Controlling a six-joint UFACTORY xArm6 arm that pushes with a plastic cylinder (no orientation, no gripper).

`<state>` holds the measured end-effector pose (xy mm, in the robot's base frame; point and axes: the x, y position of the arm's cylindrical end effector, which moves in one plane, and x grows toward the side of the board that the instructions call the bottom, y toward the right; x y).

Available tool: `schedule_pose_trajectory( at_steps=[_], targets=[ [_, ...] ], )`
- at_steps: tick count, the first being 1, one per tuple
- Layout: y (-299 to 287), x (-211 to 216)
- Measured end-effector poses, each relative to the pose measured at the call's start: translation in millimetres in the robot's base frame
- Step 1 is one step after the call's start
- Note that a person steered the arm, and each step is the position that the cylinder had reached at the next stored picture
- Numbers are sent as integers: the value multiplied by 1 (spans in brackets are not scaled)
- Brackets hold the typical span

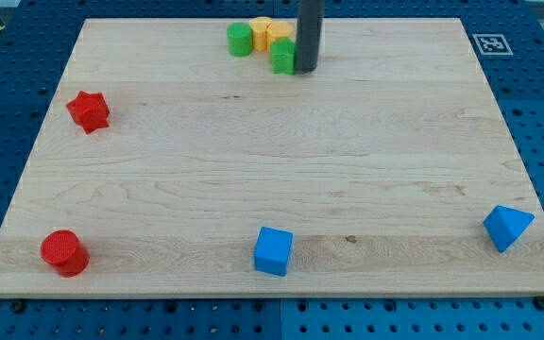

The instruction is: Slide the red star to the center

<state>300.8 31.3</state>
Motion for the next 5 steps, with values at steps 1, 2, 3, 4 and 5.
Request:
schedule_pose_trajectory(
  at_steps=[1, 2, 3, 4, 5],
  targets=[
    [-28, 0],
    [-36, 0],
    [-36, 41],
    [-43, 102],
    [-75, 155]
  ],
)
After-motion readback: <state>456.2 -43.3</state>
